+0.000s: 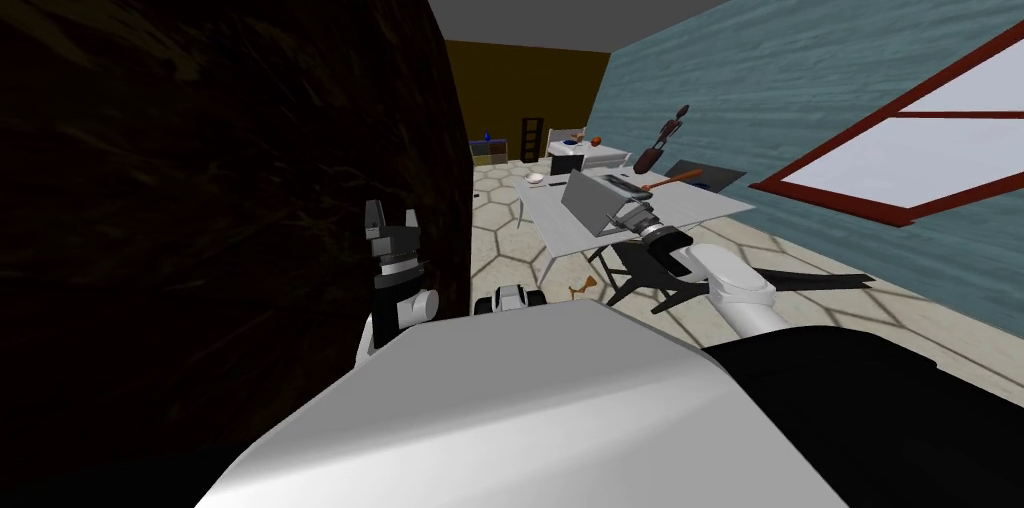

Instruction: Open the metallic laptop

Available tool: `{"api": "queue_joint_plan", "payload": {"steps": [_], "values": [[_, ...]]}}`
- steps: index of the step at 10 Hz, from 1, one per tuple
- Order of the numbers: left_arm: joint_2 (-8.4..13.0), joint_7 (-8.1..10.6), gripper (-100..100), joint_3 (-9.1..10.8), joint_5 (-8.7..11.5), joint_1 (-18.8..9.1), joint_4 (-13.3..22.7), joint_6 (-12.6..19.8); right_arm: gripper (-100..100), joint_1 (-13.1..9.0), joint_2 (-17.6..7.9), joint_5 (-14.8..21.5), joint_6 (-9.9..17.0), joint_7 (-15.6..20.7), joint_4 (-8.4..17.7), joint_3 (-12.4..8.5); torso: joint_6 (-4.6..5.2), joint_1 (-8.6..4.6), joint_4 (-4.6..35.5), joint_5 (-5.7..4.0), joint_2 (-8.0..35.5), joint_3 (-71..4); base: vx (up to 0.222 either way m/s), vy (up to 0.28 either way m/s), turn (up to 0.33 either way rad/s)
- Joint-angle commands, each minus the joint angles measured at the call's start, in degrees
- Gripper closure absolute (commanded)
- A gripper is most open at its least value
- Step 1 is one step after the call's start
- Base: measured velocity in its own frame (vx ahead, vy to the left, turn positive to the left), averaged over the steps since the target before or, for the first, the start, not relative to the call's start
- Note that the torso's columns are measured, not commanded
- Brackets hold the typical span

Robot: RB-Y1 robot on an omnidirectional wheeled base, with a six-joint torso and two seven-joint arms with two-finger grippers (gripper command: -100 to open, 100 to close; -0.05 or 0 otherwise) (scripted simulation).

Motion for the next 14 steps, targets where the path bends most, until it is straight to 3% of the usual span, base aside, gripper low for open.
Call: {"api": "queue_joint_plan", "payload": {"steps": [1, 2, 3, 14], "values": [[0.0, 0.00, 0, 0.00, 0.0, 0.0, 0.0, 0.0, -100, -0.1, -1.1, 1.0, 0.7, 0.4, 0.5, -0.2, 0.01, 0.02, 0.0, 0.00, 0.0, 0.0, 0.017, 0.013, 0.006], [0.0, 0.00, 0, 0.00, 0.0, 0.0, 0.0, 0.0, -100, -0.1, -1.2, 1.1, 0.8, 0.5, 0.5, -0.2, 0.02, -0.04, 0.0, -0.01, 0.0, 0.0, 0.000, 0.000, 0.000], [0.0, 0.00, 0, 0.00, 0.0, 0.0, 0.0, 0.0, 100, -0.1, -1.2, 1.0, 0.8, 0.5, 0.5, -0.2, 0.01, -0.06, 0.0, -0.02, 0.0, 0.0, 0.005, -0.004, -0.004], [0.0, 0.00, 0, 0.01, 0.0, 0.0, 0.0, 0.0, 100, -1.5, -10.4, -10.8, 2.4, -16.8, 12.6, 1.5, 0.21, -0.76, -0.4, -0.70, -0.2, -0.1, -0.065, -0.063, 0.132]]}}
